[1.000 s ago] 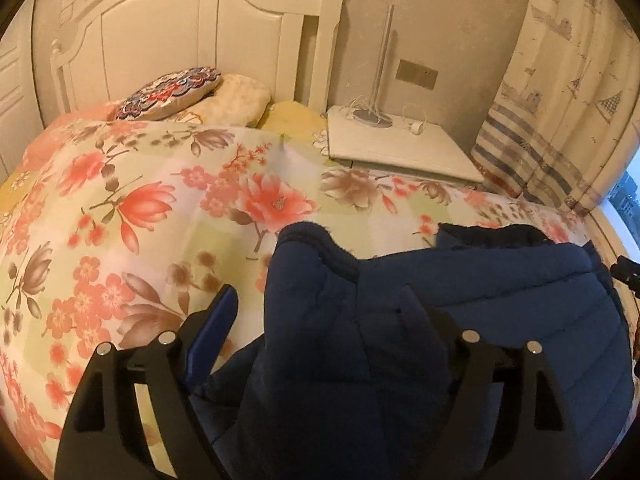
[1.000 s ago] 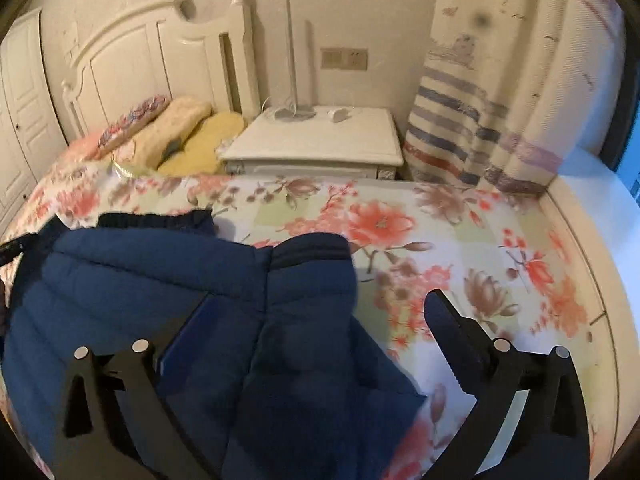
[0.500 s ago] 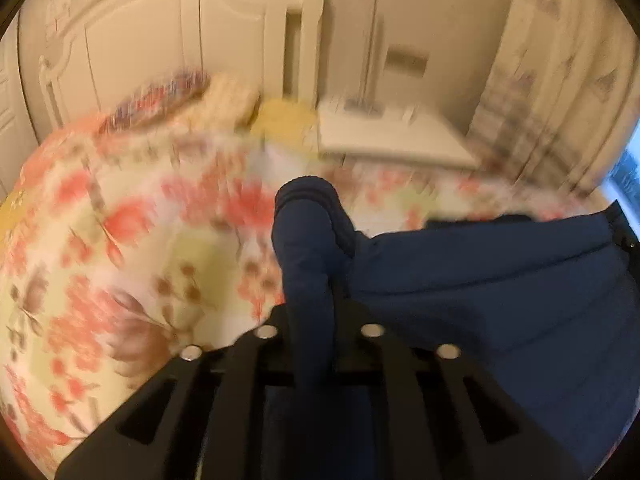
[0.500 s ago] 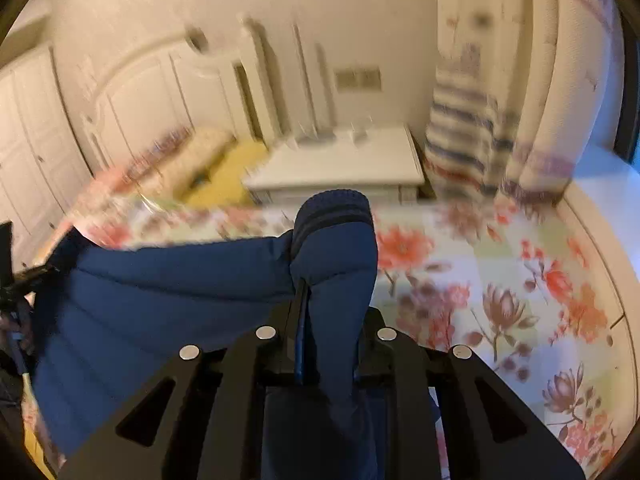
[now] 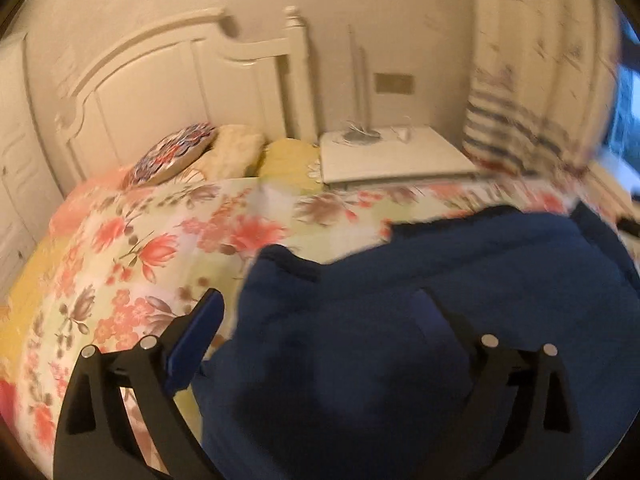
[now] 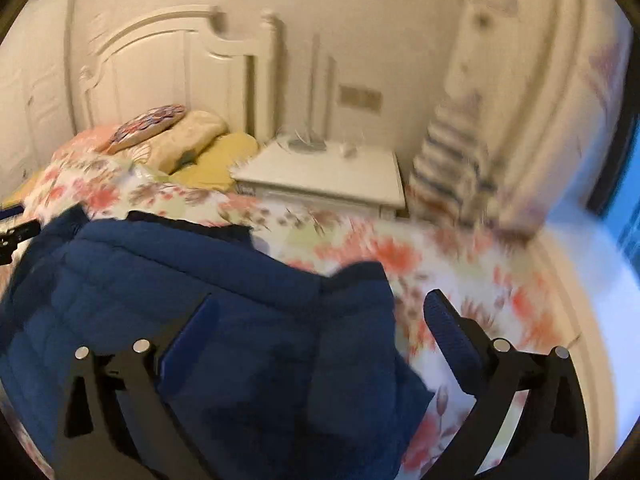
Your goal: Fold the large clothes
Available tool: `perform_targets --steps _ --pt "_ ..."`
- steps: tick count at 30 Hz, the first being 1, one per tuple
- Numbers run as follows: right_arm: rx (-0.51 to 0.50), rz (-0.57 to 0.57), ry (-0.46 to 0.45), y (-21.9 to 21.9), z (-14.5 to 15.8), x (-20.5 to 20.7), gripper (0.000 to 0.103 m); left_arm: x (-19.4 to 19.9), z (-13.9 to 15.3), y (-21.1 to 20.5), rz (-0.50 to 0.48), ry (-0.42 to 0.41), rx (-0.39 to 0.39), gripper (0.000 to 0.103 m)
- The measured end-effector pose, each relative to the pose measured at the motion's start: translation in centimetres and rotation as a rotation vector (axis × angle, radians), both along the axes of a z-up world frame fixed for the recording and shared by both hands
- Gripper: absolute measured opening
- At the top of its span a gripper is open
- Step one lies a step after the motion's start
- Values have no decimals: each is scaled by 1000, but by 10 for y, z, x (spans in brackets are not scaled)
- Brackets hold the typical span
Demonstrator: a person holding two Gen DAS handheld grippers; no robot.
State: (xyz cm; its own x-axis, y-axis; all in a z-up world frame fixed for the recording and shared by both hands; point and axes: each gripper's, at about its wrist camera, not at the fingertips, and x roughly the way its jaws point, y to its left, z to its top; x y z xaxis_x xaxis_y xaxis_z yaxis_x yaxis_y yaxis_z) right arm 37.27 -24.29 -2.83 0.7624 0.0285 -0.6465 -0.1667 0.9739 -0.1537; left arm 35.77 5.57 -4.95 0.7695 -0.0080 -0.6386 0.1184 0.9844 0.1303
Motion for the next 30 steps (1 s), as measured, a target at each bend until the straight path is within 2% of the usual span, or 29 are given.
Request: perform_targets --steps 2,4,8,10,13,16,17,18,19,20,21,22,23,24,25,27,30 --pt "42 22 32 -6 0 -15 99 -15 -1 -5 -26 14 -23 95" --pt "122 41 63 -24 -5 -41 99 -43 -7 9 -24 36 -85 96" --pt "349 63 154 -79 -38 -109 99 -100 -39 62 42 101 -196 99" --pt "413 87 185 -91 -52 -136 99 -123 -56 88 47 127 -246 99" --pt "459 137 213 -95 -73 -166 99 -150 -76 113 35 137 -336 99" --pt "454 139 179 -85 -81 -172 94 -152 -85 118 20 136 -434 95" --pt "439 144 170 -79 -82 -171 88 -149 -86 115 -15 143 -473 84" --pt "437 148 159 -76 -81 -172 78 -147 -86 111 -40 152 -496 82" --pt "421 143 147 -71 -80 -175 77 -146 -85 106 -30 135 -468 80" --pt "403 141 140 -70 -79 -177 72 -146 -85 98 -38 121 -421 69" --pt "383 135 129 -68 -78 -181 63 -148 -86 96 -47 116 -423 62" --pt "386 127 120 -70 -77 -186 59 -151 -87 96 -49 113 -449 49" --pt "397 120 109 -71 -75 -192 50 -159 -86 98 -35 110 -451 31" --pt "396 114 98 -73 -74 -198 43 -164 -85 97 -34 109 -437 29" --pt "391 107 89 -74 -72 -207 42 -177 -81 98 -53 103 -434 25" --pt "392 117 92 -77 -71 -224 40 -201 -78 98 -72 99 -411 25" --pt "398 141 112 -78 -71 -262 40 -234 -81 95 -80 88 -338 26"
